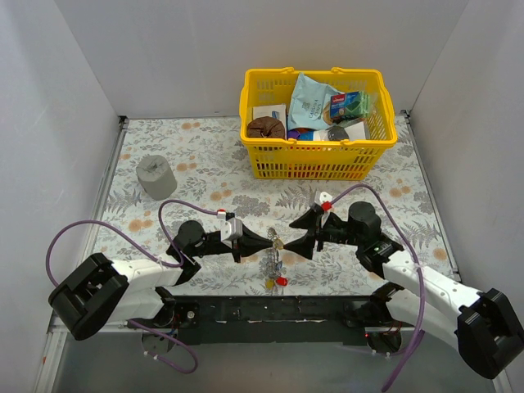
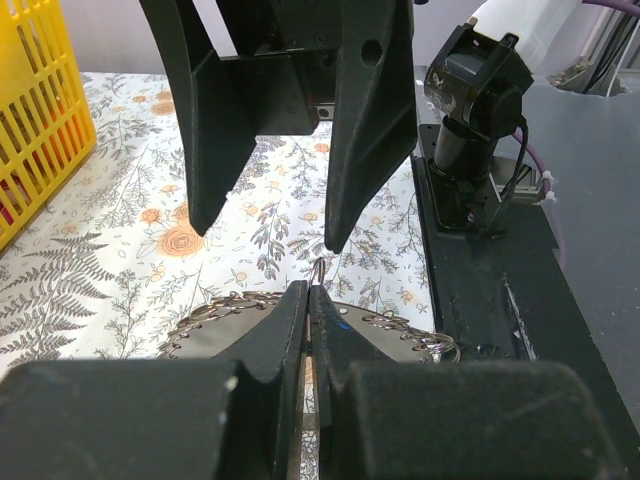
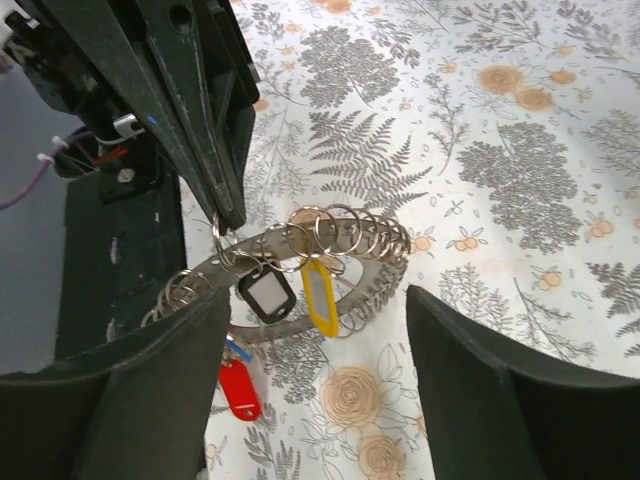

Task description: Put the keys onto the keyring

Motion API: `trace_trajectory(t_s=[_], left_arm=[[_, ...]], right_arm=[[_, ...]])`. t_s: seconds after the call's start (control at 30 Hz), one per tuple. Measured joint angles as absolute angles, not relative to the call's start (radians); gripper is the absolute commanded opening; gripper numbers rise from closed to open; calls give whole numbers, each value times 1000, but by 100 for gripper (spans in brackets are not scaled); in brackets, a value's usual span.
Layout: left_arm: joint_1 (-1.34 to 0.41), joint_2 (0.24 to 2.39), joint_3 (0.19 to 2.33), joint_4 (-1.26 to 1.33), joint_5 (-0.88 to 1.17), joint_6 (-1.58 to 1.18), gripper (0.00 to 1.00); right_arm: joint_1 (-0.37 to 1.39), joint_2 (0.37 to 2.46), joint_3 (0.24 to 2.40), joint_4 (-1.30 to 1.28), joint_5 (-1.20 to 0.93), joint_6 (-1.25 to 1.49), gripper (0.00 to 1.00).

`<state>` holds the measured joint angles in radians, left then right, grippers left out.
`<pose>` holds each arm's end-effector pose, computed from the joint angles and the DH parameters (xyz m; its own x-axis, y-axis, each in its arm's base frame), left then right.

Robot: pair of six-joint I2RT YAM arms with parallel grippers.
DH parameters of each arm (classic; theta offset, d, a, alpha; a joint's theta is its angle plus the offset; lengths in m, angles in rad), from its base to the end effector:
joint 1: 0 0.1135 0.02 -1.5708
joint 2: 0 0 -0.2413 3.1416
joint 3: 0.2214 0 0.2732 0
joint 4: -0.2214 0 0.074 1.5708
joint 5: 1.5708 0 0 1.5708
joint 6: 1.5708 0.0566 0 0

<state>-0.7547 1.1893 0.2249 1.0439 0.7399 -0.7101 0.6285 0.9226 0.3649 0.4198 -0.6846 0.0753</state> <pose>0.1536 -0.1969 0.1618 -0.6051 -0.0918 -0.7908 0.7926 0.0234 -0.6092 0.1803 0.1753 0.1995 -0.1833 -0.0611 -0.9812 -0.9510 0.2637 0.1612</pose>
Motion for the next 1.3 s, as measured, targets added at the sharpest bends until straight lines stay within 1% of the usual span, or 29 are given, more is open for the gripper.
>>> trace_trajectory(t_s=[0.17,0.43,0.6,0.93,1.0,1.03,1.17,1.2,1.27,1.3], left_arm=[[-755,1189,225,1044,740,-710,0],[-755,1217,229,1046,739,-710,0],[-755,1287,270,1043,740,-709,0],[-755,1497,403,1009,720,-728,0],[-755,1535,433,994,712,-744,5],[-755,1554,450,987,707,-753,6],[-755,1617,503,974,687,-787,16],[-755,1628,509,973,682,-798,23],[-755,1641,512,973,668,-814,31],[-755,1643,512,970,657,-824,42]], right_arm=[[628,898,352,417,-646,74,86],[628,859,345,396,-595,72,90],[625,822,344,375,-558,68,91],[621,753,329,324,-492,51,93],[620,749,329,309,-480,48,93],[619,749,329,303,-476,47,93],[616,748,329,286,-466,45,93],[616,748,329,285,-465,45,93],[616,747,329,284,-459,45,93],[616,745,329,284,-458,45,93]])
